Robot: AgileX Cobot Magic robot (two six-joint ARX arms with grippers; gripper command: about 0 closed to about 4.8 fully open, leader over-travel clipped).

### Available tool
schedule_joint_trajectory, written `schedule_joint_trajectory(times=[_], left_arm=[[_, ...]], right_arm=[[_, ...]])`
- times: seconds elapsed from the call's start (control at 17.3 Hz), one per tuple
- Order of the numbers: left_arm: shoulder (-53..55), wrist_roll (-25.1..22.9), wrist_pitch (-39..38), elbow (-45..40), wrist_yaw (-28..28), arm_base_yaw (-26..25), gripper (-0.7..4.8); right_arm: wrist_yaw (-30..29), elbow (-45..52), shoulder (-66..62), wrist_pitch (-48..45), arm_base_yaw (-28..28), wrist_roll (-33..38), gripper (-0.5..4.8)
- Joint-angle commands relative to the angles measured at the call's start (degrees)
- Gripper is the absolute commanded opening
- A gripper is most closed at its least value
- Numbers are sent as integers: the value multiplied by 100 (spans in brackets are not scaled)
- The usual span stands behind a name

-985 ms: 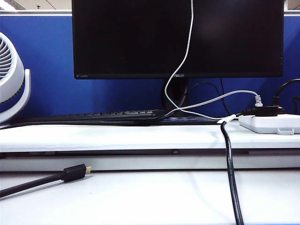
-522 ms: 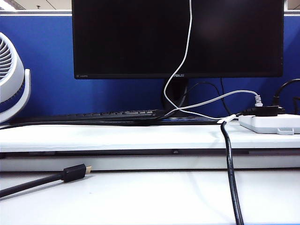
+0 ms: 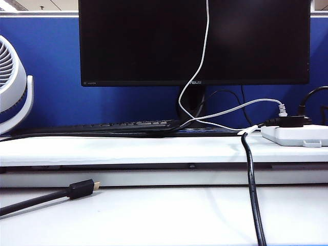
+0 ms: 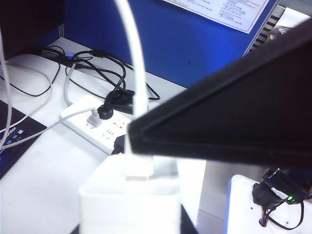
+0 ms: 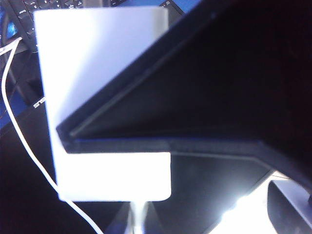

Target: Pick up the Type-C charging cable and the charging base, insert one end of the Type-C charger into the corresponding slot on the base, and finally place the plugged-in charger back on the table.

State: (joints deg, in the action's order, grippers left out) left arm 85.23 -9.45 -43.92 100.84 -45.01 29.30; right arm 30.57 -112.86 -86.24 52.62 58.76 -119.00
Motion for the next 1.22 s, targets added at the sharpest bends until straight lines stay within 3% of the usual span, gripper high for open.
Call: schedule_joint_trajectory(times=[0.06,0.35,0.75,1.22], left_arm=[[-26,-13,431,48,-26,11,-6],[-26,-15,411,48,-352,13,-6],[-26,4,409,48,-363,13,-6],[-26,0,227,48,514,15,-6]], right_arm=[[-383,-2,-13,197,81,2,-6],[-758,-2,-13,291,149,2,-6],[-892,-2,-13,466,155,2,-6],[-269,0,-59,691,155,2,-6]])
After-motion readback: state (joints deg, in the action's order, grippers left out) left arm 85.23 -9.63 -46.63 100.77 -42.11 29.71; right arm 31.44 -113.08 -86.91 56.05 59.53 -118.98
